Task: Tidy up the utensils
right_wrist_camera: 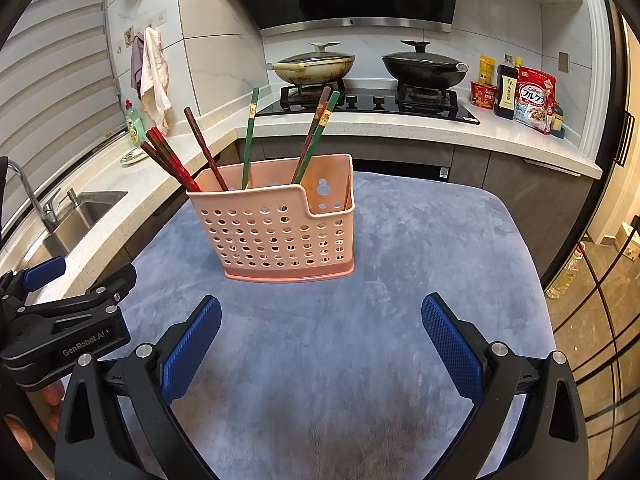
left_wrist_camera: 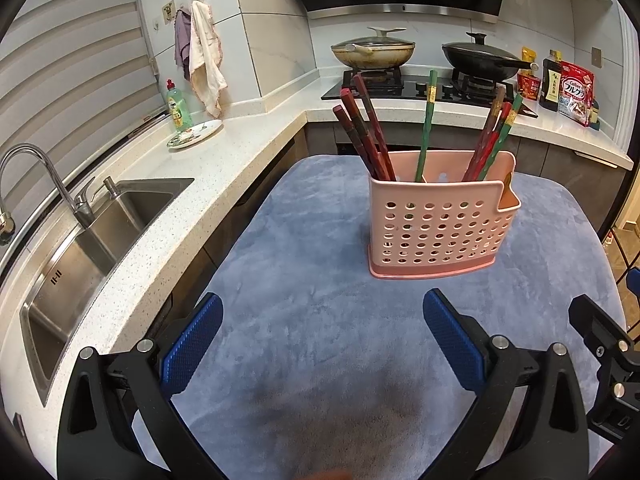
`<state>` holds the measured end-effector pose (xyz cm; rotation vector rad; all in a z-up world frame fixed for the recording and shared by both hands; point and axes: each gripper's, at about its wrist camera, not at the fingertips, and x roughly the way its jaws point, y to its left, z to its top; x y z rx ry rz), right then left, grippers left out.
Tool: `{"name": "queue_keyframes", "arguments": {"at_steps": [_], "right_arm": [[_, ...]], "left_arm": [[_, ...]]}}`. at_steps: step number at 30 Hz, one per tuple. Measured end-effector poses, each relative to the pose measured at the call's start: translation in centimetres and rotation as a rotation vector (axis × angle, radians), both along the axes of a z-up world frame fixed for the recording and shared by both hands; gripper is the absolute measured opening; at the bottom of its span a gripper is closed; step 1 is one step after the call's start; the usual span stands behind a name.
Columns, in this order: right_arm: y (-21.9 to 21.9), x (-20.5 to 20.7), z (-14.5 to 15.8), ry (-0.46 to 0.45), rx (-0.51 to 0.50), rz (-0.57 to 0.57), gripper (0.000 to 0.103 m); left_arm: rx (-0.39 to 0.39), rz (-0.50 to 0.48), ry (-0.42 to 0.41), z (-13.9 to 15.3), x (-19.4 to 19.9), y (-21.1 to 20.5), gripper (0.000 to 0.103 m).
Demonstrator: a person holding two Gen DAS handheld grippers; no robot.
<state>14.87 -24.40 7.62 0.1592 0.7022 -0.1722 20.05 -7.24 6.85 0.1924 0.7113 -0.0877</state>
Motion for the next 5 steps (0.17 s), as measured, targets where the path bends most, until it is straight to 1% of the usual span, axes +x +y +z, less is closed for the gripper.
{"name": "queue_keyframes", "arguments": {"at_steps": [5], "right_arm": [[-0.18,0.01,0.06,-0.002,-0.006,-0.010,0.097]], "left_arm": [[-0.008,-0.008,-0.007,0.19,-0.10,0.10,0.096]]}}
